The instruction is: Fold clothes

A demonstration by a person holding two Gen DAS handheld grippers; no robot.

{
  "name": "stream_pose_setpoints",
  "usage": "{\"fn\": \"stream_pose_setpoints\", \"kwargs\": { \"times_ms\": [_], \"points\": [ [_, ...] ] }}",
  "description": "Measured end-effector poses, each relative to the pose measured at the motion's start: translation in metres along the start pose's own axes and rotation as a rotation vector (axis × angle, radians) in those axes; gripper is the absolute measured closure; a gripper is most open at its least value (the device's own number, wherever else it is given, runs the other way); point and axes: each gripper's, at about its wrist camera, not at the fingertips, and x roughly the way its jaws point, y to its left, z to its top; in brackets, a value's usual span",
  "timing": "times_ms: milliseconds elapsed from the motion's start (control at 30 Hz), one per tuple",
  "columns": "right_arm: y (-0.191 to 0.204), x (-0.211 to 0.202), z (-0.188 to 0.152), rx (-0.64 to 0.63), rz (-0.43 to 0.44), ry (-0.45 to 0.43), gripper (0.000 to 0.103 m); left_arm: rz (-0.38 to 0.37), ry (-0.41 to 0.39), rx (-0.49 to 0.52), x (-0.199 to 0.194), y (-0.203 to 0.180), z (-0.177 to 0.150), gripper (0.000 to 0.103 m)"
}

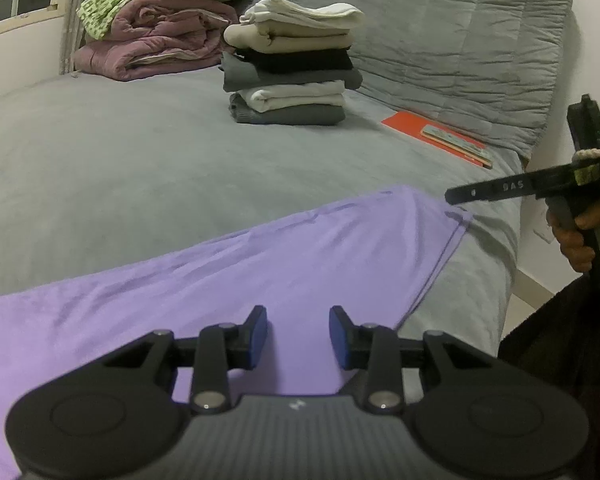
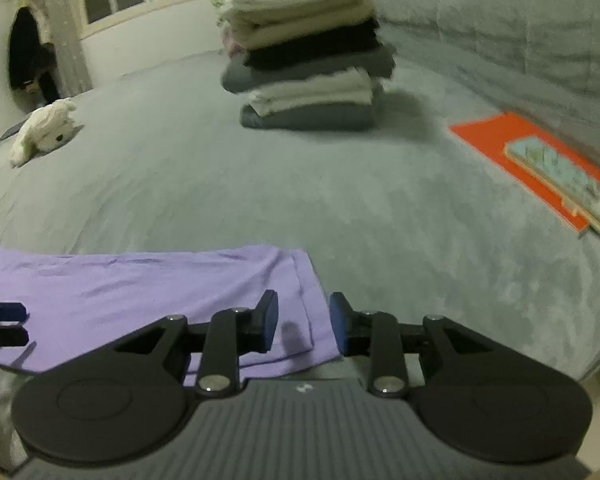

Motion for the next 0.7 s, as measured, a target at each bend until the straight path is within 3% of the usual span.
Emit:
{"fn": "stream_pose_setpoints", "kwargs": {
  "times_ms": [67,200,267,300,433,700],
  "points": [
    [0.005,-0.003,-0.001,-0.024,0.005,-0.009,0.070,0.000,0.002,0.004,-0.001,-0.001,-0.001,0.068],
    [0.014,0.010,-0.006,-0.072,-0.021,0.054,0.070,0.001,0.007,0.009,-0.002,-0.002,-0.002,0.068],
    [0.018,0.014,-0.009,-0.110,-0.051,0.074,0.083,0.002,0.008,0.012,-0.002,-0.003,-0.002,0.068],
    [0.020,0.015,-0.011,-0.132,-0.066,0.077,0.103,0.002,0.009,0.014,-0.002,-0.003,-0.002,0.068],
    [0.024,0.009,-0.016,-0.183,-0.153,0.061,0.103,-0.007,0.008,0.014,-0.002,-0.003,-0.002,0.068],
    [0.018,0.012,-0.013,-0.159,-0.152,0.073,0.098,-0.012,0.032,0.031,-0.001,-0.004,-0.006,0.067]
  ]
}}
